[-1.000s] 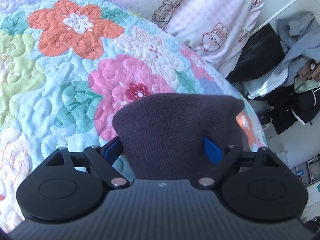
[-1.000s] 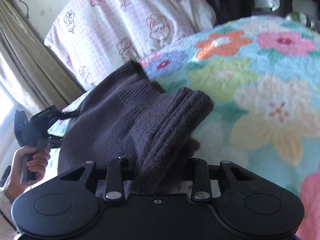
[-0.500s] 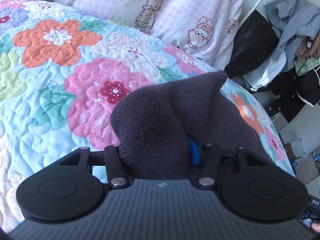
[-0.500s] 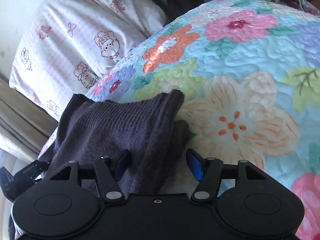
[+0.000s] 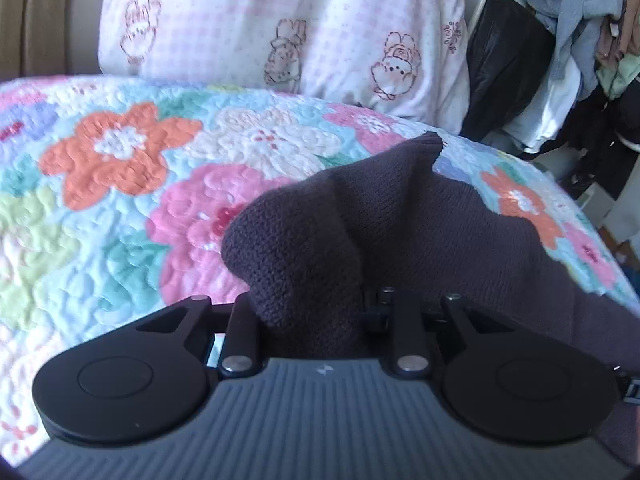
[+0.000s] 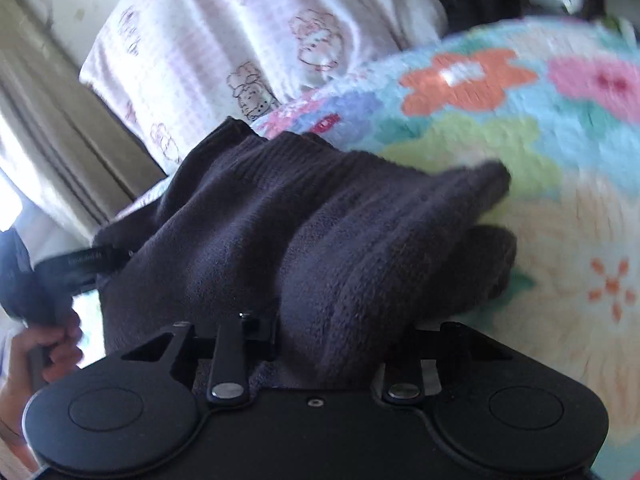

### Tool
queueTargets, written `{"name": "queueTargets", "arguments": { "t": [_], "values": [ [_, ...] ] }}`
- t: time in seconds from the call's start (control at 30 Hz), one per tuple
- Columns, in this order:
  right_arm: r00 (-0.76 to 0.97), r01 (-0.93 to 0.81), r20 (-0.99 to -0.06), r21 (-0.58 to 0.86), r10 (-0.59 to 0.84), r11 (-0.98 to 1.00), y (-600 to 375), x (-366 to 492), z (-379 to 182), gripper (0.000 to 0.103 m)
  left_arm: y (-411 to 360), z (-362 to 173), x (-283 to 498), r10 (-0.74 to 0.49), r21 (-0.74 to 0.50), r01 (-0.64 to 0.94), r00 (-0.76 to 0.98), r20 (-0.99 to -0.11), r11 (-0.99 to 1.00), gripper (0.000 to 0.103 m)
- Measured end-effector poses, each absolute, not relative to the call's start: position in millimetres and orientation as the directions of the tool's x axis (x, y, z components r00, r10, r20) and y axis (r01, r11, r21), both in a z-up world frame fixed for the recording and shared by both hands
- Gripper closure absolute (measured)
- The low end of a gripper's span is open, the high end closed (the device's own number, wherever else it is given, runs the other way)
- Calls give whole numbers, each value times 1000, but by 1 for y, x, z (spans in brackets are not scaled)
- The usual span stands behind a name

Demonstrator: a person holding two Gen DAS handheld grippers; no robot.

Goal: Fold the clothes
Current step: 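Grasp the folded sweater with both grippers and lift it toward the pillow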

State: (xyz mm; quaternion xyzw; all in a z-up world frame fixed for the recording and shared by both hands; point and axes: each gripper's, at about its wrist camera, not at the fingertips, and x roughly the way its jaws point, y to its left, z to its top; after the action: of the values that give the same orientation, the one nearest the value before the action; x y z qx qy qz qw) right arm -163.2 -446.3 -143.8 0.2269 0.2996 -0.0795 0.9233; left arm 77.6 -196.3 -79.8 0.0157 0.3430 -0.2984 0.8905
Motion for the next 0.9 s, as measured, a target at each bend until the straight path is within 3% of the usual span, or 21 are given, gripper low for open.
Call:
{"name": "queueTargets", "arguments": {
  "t": [0.13,0.23,0.33,0.47,0.67,0.9],
  "values": [
    [841,216,-528,133,-115,967,-414,-162,-114,70,-196,-63,48,-440,-13,523,704,-558,852,82],
    [862,184,-485,31,-146,982,-397,-159,-99,71,-173,-50,36,-414,-43,471,725,-551,881,82],
    [870,117,-483,-1,-103,993,-382,-155,-82,71,-134,-39,29,-401,-125,403,730,-553,907,83],
    [872,-22,-489,-54,-7,998,-353,-148,-62,72,-89,-25,8,-308,13,374,784,-540,927,83],
    [865,-204,-493,-178,92,963,-284,-128,-32,74,-26,13,9,-190,109,300,803,-564,948,84],
    [868,-335,-470,-312,162,889,-204,-86,77,75,50,103,11,-55,161,162,852,-521,974,85]
  ]
}}
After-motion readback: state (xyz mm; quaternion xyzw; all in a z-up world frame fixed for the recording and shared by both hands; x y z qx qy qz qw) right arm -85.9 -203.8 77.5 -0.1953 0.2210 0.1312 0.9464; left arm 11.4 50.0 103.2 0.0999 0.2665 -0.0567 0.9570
